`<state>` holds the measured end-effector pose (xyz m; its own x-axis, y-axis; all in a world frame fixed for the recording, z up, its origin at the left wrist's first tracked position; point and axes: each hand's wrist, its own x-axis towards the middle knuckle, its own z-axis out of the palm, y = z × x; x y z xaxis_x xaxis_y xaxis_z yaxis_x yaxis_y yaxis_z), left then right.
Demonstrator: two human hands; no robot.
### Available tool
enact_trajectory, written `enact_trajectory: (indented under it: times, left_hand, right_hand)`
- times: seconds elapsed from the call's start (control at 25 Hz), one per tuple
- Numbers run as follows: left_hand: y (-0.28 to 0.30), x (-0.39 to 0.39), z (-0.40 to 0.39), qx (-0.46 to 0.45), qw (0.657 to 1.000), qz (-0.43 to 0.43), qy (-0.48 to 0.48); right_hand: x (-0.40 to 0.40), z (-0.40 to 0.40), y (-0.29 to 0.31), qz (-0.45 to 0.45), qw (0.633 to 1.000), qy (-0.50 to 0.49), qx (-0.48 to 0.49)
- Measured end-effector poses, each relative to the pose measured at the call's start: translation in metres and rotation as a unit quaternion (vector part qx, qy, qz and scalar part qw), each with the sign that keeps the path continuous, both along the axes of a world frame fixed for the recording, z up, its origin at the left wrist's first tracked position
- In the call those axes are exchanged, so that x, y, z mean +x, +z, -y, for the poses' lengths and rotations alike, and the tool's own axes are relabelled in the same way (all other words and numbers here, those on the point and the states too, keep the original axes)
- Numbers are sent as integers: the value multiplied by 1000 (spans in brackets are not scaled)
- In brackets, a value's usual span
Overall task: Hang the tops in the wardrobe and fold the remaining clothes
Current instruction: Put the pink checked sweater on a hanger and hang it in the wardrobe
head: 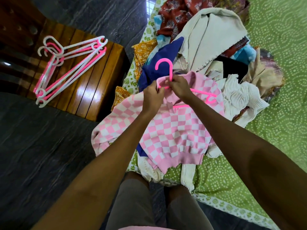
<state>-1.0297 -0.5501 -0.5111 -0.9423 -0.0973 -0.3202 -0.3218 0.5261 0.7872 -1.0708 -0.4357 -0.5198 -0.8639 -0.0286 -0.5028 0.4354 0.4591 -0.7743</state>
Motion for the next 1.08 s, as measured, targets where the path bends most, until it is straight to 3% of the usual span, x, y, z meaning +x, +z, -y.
enact_trajectory:
  times: [0.12,0.2,0.28,0.32,0.4,0.44,0.56,0.72,0.84,0.92,1.0,1.08]
  left_hand:
    - [-10,-5,17,-197,978,-7,-69]
    - [-13,-14,25,-183,978,-9,-98]
    - [-17,-23,29,-128,986,26,-104]
    - [-20,-26,31,-115,988,33,-97]
    - [-24,-32,37,-87,992,36,-88]
    - [-25,-33,38,-69,993,34,-95]
    - [-22,-31,29,-35,992,40,-114]
    - [-21,-32,23,-20,997,36,-72]
    - [-16,-28,20,-140,990,-4,3]
    - [-7,-18,9,-200,973,-108,30]
    - [-4,-10,-8,-197,950,-224,-94]
    - [-11,-17,-23,-207,929,-208,-225]
  right_hand:
    - [-5,-2,-2,29,998,-17,-56]
    - [-4,-1,5,16,998,32,-59]
    - [-3,-6,1,-22,995,93,30]
    - [0,-17,-4,-52,984,114,125]
    - [10,-50,-6,-81,948,104,288]
    - [16,-66,-8,-76,946,78,306]
    - [28,-77,-15,-111,969,65,210]
    - [17,-70,-14,-150,966,113,176]
    - [12,-72,-18,-160,960,128,189]
    - [9,-66,-19,-154,958,134,203]
    - [6,-59,-19,-157,957,135,204]
    - [4,-62,-20,-175,949,157,210]
